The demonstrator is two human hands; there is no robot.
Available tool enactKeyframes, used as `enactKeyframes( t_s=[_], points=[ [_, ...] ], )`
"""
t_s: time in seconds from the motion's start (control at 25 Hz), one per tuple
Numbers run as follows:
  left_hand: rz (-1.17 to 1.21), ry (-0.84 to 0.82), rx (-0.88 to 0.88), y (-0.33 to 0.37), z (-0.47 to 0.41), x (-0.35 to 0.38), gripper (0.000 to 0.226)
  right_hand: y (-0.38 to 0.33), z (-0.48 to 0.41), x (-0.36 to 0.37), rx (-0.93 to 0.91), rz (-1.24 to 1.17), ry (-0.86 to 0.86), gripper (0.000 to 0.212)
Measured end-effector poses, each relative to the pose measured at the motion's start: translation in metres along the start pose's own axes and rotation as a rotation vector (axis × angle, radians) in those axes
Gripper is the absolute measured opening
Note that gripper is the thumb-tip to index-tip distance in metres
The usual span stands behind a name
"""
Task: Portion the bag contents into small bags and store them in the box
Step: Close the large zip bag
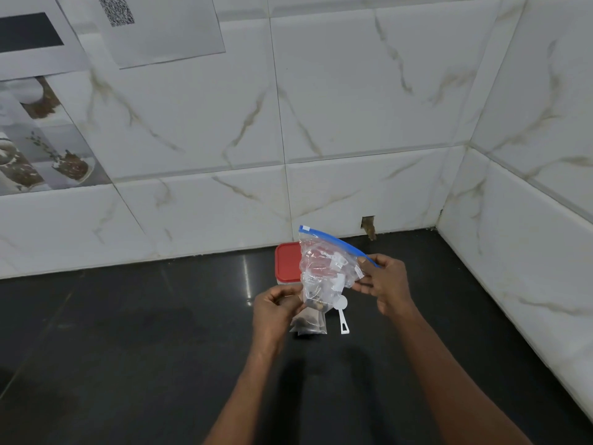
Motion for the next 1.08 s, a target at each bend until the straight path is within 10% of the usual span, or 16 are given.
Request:
enactKeyframes(
  t_s=[0.4, 0.6, 0.88, 1.08],
  points=[
    [-0.502, 0.090, 0.288, 0.012, 0.003, 0.005, 0.019, -0.002, 0.002, -0.002, 0.023, -0.039, -0.006, 0.006],
    [-0.310, 0.318, 0.196, 0.002, 0.002, -0.036, 0.010, -0.010, -0.007, -0.025, -0.005, -0.064, 0.175, 0.003],
    [0.204, 0.033, -0.010, -0.031, 0.016, -0.036, 0.025, -0.020, -0.016, -0.013, -0.120, 0.039, 0.072, 0.004],
    [0.169, 0.146, 0.014, -0.014, 0.005, -0.032, 0.008, -0.022, -0.014, -0.012, -0.121, 0.025, 0.102, 0.009]
  ],
)
Point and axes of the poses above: each hand's wrist, its own z-axis away from the middle knuckle, its own x-axis out of the palm, y = z × x, the point moved 5 cm from there along -z, towards the middle knuckle, and after that the axes turned 4 degrees about -y, right-handed, at the moved point
